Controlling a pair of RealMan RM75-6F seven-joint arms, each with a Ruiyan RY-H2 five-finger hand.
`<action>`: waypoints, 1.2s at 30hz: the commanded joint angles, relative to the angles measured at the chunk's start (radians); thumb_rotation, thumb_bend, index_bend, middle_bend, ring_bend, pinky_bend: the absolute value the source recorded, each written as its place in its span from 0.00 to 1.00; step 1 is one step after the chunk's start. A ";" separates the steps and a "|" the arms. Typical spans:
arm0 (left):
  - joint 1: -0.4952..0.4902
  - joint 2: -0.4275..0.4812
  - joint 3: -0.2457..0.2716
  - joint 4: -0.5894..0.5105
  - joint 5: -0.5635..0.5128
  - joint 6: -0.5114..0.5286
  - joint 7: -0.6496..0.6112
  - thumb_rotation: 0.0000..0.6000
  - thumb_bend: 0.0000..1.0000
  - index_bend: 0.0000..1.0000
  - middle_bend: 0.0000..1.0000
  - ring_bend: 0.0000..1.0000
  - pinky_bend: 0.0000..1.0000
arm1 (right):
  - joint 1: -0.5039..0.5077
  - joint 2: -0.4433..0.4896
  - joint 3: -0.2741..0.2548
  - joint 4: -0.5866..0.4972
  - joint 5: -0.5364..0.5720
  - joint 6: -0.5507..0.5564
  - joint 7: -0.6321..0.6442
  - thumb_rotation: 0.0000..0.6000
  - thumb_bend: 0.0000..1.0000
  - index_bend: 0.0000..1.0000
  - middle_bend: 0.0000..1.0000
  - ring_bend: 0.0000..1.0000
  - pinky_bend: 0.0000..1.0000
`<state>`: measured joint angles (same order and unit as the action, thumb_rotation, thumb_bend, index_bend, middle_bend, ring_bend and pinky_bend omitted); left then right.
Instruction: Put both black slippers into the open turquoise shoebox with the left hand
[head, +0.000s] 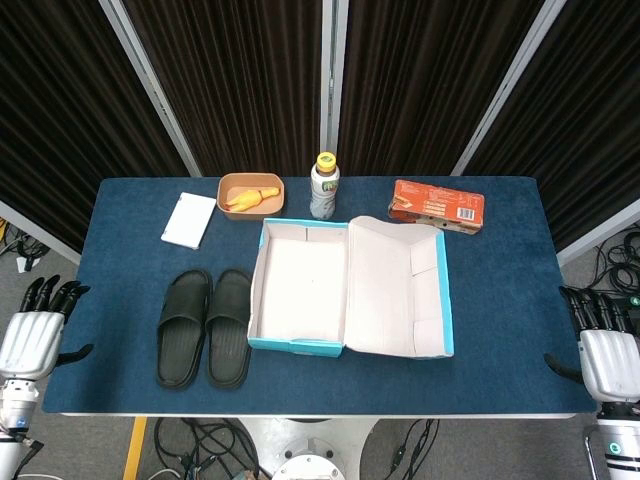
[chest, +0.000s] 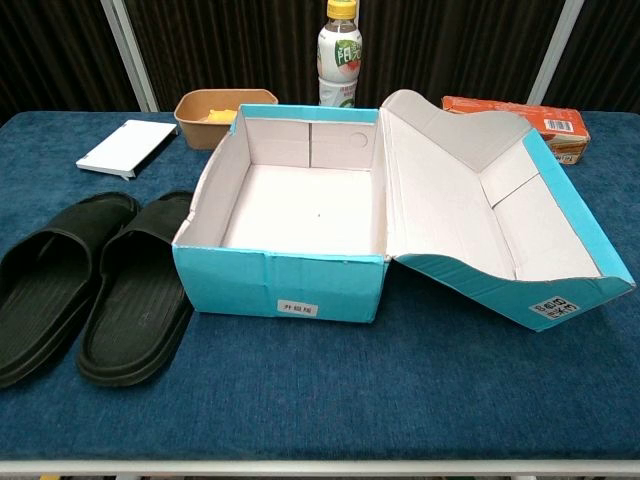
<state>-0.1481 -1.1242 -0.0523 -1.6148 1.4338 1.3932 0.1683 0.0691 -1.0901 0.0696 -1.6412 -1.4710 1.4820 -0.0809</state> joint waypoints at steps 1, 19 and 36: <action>0.001 -0.008 -0.003 0.008 -0.007 0.006 -0.005 1.00 0.00 0.17 0.13 0.03 0.03 | 0.000 0.004 0.001 -0.002 -0.004 0.003 0.005 1.00 0.03 0.03 0.11 0.00 0.06; -0.070 0.004 -0.060 -0.049 0.000 -0.028 -0.014 1.00 0.00 0.22 0.13 0.09 0.06 | -0.005 0.041 0.018 -0.005 -0.012 0.033 -0.014 1.00 0.03 0.03 0.10 0.00 0.06; -0.443 -0.106 -0.162 -0.067 -0.337 -0.524 0.154 1.00 0.00 0.22 0.21 0.69 0.75 | -0.019 0.087 0.025 -0.027 -0.036 0.077 -0.017 1.00 0.03 0.03 0.10 0.00 0.06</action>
<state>-0.5112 -1.1831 -0.2004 -1.6813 1.2072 0.9563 0.2392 0.0501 -1.0023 0.0954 -1.6682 -1.5082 1.5601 -0.0979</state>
